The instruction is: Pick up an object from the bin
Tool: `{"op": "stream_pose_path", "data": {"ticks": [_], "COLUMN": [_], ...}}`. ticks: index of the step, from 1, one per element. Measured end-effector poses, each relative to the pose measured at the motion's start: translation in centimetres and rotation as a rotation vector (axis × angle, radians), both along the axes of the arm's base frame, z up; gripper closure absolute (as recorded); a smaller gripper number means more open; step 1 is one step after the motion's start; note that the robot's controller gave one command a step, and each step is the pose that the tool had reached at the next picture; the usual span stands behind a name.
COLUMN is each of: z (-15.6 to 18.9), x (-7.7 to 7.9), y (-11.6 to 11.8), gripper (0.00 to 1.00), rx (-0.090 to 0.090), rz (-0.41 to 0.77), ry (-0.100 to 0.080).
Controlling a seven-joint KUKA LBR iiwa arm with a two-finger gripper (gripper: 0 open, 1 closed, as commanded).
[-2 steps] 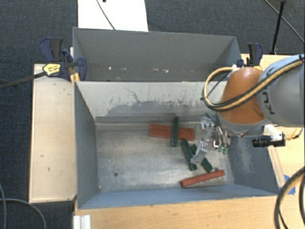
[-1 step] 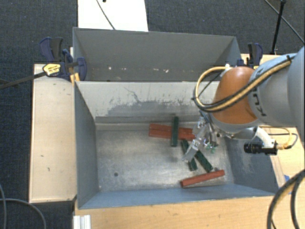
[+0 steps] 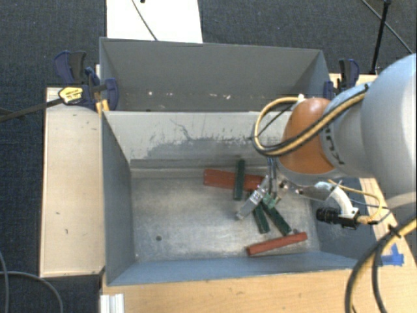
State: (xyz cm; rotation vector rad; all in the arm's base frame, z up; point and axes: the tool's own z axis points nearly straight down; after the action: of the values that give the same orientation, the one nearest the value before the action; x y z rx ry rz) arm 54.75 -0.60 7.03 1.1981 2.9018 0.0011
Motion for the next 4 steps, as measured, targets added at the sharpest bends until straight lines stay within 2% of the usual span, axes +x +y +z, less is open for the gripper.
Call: {"op": "stream_pose_path", "data": {"ticks": [1,2,3,4], "z": [0.0,0.1,0.7,10.3], "x": [-0.7,-0.7,-0.7,-0.5], "y": [-2.6,-2.5,-2.5,-2.5], "gripper": [0.0,1.0,1.0,1.0], "rx": [0.001,0.001,0.0,0.001], "rz": [-0.212,-0.207,-0.202,-0.197], "ry": [0.005,0.005,0.0,-0.006]}}
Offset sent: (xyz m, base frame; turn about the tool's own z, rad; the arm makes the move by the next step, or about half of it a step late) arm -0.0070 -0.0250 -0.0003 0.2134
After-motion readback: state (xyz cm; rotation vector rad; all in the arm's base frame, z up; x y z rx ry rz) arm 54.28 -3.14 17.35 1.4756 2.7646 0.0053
